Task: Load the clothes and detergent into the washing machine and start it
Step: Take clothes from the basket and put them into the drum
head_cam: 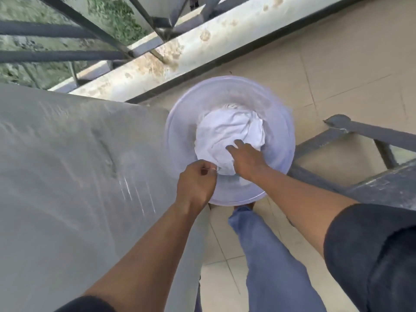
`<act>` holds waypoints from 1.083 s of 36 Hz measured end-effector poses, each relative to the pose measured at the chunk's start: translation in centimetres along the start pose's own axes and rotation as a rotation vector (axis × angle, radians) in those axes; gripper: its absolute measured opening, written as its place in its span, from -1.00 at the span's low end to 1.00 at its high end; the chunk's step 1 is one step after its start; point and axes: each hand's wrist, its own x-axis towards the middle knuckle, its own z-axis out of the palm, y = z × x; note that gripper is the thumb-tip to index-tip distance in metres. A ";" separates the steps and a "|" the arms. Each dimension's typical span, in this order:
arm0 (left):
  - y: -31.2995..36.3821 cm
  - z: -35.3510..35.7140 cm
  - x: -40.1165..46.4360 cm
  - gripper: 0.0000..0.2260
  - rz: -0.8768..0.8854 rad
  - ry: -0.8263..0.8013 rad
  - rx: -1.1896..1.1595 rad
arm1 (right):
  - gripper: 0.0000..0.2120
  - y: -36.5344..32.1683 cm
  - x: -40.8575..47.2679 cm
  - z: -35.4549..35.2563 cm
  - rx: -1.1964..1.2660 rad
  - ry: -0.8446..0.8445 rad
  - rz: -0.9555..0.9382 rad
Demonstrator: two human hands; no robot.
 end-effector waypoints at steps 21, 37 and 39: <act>-1.5 -0.5 -1.5 -0.85 -0.016 0.049 -0.011 | -0.88 -1.6 0.6 -3.4 0.094 0.120 -0.055; 3.1 -6.6 -13.0 -0.19 0.216 0.014 0.169 | -0.90 -10.7 -29.8 -22.9 0.734 0.409 -0.174; 2.7 -7.1 -14.2 -0.20 0.310 0.023 0.167 | -0.89 -12.3 -33.8 -25.2 0.798 0.450 -0.228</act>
